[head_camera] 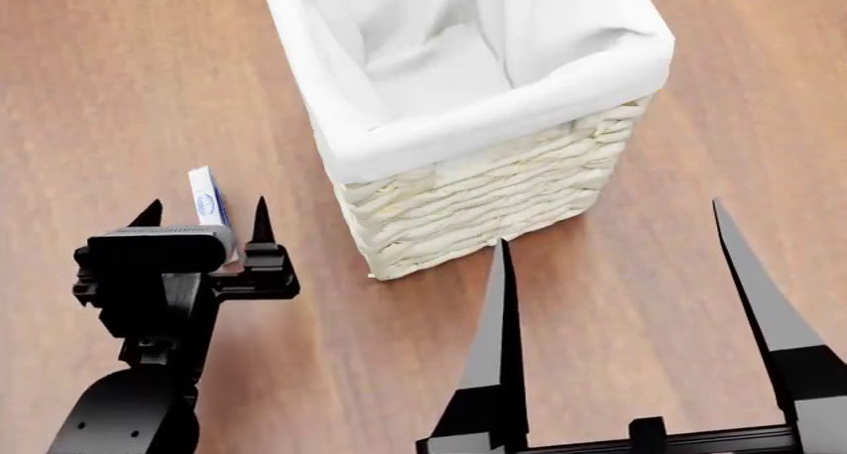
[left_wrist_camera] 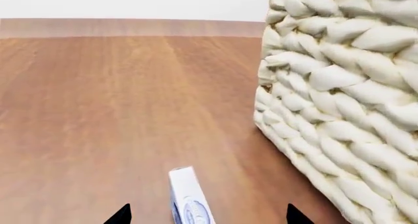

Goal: Pick up the alphabet soup and the cream cheese box, and put them in the basket.

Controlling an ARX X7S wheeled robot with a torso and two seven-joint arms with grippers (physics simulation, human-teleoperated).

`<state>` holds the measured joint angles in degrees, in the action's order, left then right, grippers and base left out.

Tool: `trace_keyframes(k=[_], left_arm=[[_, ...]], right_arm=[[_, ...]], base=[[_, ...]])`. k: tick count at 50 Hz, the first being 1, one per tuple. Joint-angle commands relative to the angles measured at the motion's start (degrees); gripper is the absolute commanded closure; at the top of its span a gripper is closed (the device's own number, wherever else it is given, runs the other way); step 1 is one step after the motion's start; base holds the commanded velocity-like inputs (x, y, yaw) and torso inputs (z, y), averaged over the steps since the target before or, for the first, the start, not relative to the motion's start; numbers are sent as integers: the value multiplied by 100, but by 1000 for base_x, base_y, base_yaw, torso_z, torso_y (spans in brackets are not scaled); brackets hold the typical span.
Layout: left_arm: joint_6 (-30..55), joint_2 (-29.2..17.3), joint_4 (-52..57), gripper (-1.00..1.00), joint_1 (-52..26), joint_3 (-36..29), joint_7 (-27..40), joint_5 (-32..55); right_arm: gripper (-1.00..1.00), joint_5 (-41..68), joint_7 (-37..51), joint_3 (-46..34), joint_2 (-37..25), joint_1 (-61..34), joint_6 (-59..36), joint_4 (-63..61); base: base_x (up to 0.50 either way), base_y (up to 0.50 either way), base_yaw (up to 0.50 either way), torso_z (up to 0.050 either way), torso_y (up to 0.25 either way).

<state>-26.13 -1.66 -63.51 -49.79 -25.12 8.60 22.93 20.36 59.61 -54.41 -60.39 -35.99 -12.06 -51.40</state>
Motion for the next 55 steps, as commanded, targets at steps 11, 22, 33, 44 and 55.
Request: trace_keyframes(k=[11, 22, 33, 44, 55], left_arm=[[-332, 158, -1145, -100, -329, -237, 67, 256], [-380, 161, -1144, 100, -313, -268, -22, 363], [-426, 160, -1144, 100, -275, -386, -56, 427], [687, -784, 1868, 100, -45, -404, 830, -37], [1698, -1630, 4004, 100, -348, -314, 1244, -9]], right_arm=[[-100, 78, -61, 12, 6, 38, 86, 61], [-100, 64, -63, 15, -1, 83, 145, 115], [-100, 37, -63, -3, 14, 131, 175, 136], [-100, -6, -85, -25, 79, 151, 214, 139], [-100, -28, -39, -19, 7, 200, 200, 22]], base=[[0, 0, 0, 0, 0], [0, 0, 0, 0, 0], [0, 0, 0, 0, 0], [0, 0, 0, 0, 0], [0, 0, 0, 0, 0]])
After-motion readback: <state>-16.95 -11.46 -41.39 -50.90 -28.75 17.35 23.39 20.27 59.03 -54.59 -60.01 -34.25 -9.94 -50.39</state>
